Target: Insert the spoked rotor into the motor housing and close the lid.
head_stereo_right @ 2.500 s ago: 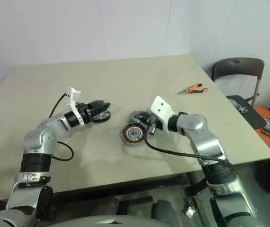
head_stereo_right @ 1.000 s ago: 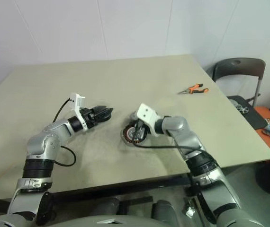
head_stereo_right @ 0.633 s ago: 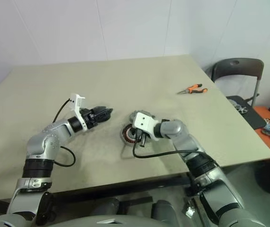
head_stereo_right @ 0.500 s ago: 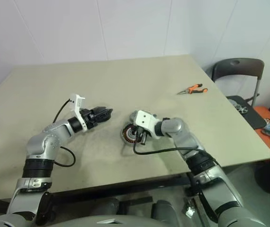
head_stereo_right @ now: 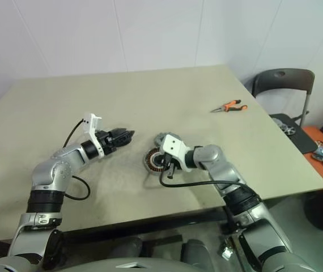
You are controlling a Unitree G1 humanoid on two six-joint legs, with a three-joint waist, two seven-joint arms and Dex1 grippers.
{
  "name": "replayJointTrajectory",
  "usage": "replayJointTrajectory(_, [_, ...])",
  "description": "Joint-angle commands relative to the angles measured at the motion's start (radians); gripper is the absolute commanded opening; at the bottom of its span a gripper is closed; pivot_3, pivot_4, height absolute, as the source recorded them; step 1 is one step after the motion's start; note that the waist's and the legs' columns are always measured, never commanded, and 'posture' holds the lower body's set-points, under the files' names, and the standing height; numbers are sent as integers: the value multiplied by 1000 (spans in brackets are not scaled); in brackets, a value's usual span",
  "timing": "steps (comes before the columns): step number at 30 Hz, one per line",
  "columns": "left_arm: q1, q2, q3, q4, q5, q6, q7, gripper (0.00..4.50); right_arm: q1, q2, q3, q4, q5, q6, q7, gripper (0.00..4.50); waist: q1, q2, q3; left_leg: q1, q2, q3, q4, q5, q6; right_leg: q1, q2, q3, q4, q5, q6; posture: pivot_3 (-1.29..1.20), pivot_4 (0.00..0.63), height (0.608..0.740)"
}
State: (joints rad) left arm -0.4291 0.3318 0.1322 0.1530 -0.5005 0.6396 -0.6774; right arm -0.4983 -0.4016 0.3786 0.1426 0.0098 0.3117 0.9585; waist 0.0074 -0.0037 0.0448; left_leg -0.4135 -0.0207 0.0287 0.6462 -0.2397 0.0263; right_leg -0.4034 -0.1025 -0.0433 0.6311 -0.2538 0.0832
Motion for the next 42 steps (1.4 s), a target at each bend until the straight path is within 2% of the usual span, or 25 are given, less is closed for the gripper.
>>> replayJointTrajectory(1, [-25,11,9,5,3,-34,-10,2688,-28,6,-8,27,-15,-22,-16,37,0,0,0,0,0,0,0,0,0,0,0,0,0,0,0,0,0,740])
replayJointTrajectory(3, [-23,13,8,10,4,-39,-13,2688,-42,23,-44,29,25,13,-18,37,0,0,0,0,0,0,0,0,0,0,0,0,0,0,0,0,0,740])
replayJointTrajectory(6, [-18,11,7,-12,-1,-31,-5,2688,-85,71,-160,-1,171,174,-19,37,1,0,0,0,0,0,0,0,0,0,0,0,0,0,0,0,0,740])
replayJointTrajectory(10, [-15,19,28,-59,-35,2,-7,2688,-106,50,-214,-70,250,285,0,37,4,0,0,-4,0,0,0,0,0,-3,0,0,0,2,1,0,0,740])
replayJointTrajectory(13, [14,59,42,-109,-60,25,-36,2688,-83,0,-182,-151,226,276,11,37,2,0,0,-7,0,0,0,0,0,-4,0,0,0,2,1,0,0,740])
replayJointTrajectory(17, [45,155,54,-152,-40,3,-63,2688,-41,-94,-92,-210,95,122,3,37,-3,0,0,-10,0,0,-1,0,0,-6,0,0,0,2,1,0,0,740])
replayJointTrajectory(24, [-18,317,111,-48,-5,-73,-116,2688,-48,-84,-149,-185,109,120,-63,37,-11,0,0,-10,0,0,1,0,0,-7,0,0,0,2,-3,0,0,740])
replayJointTrajectory(27, [-14,375,46,12,101,-202,-163,2688,-42,-83,-156,-199,120,119,-69,37,-13,0,0,-9,0,0,1,0,0,-7,0,0,-1,2,-3,0,0,740])
replayJointTrajectory(30, [-47,376,19,61,125,-250,-194,2688,-26,-86,-150,-229,136,114,-51,584,-15,0,0,-10,-1,0,1,0,0,-7,0,0,-1,2,-3,0,0,740])
replayJointTrajectory(35, [-80,341,23,65,80,-183,-230,2688,-28,-87,-131,-222,90,127,-104,2185,-18,0,0,-11,-1,0,1,0,0,-6,0,0,0,3,-1,0,0,740])
replayJointTrajectory(40, [-25,261,120,-31,-84,41,-141,2688,-1,-81,-142,-250,90,146,-147,2185,-22,0,0,-11,0,0,1,0,0,-7,0,0,0,4,1,0,0,740])
replayJointTrajectory(42, [-6,200,238,-63,-229,208,-28,2688,24,-90,-138,-268,88,147,-153,2185,-21,0,0,-11,0,0,1,1,0,-7,0,0,1,4,1,0,0,740])
